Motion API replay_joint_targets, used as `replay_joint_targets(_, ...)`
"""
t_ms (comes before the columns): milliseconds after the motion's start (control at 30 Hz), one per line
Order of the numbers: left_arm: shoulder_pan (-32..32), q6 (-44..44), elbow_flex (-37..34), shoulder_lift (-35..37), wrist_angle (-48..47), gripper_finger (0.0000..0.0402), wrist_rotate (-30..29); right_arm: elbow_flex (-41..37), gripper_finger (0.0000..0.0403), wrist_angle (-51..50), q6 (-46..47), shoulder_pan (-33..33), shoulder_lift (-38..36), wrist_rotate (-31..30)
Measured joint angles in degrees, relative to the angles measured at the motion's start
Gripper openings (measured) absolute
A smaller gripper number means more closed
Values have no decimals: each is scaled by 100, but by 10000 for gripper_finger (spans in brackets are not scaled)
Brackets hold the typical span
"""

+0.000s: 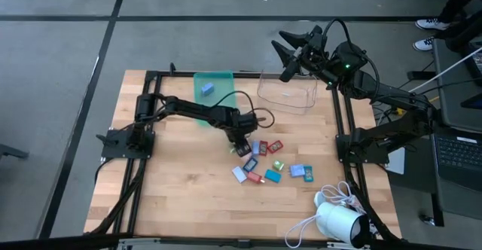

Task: Pick & Place Office items
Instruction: Put the violet charger adapter into the green bin

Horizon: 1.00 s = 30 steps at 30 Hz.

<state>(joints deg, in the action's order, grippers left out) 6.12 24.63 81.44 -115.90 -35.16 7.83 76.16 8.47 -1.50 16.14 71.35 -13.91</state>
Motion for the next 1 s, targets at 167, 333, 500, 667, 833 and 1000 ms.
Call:
replay_joint_targets(167, 108, -303, 437, 2, 266, 125, 356, 0, 201, 1, 0, 0, 0, -2)
replay_joint_targets(333, 331, -533, 863, 7, 249, 125, 408, 0, 201, 2, -7, 0, 0, -2)
replay_joint_targets(500, 695, -597, 1147, 9, 181, 125, 346, 0, 201, 1, 26, -1, 0, -2)
replay_joint_targets(667, 1178, -970, 1491, 12, -408, 125, -78, 0, 201, 0, 28, 0, 0, -7)
replay_joint_targets(833, 1755, -1470, 1642, 110, -987, 125, -478, 0, 201, 1, 28, 0, 0, -17)
replay_joint_targets(1000, 2530, -1653, 1651, 278, -1381, 125, -816, 0, 201, 0, 46, 0, -7, -17)
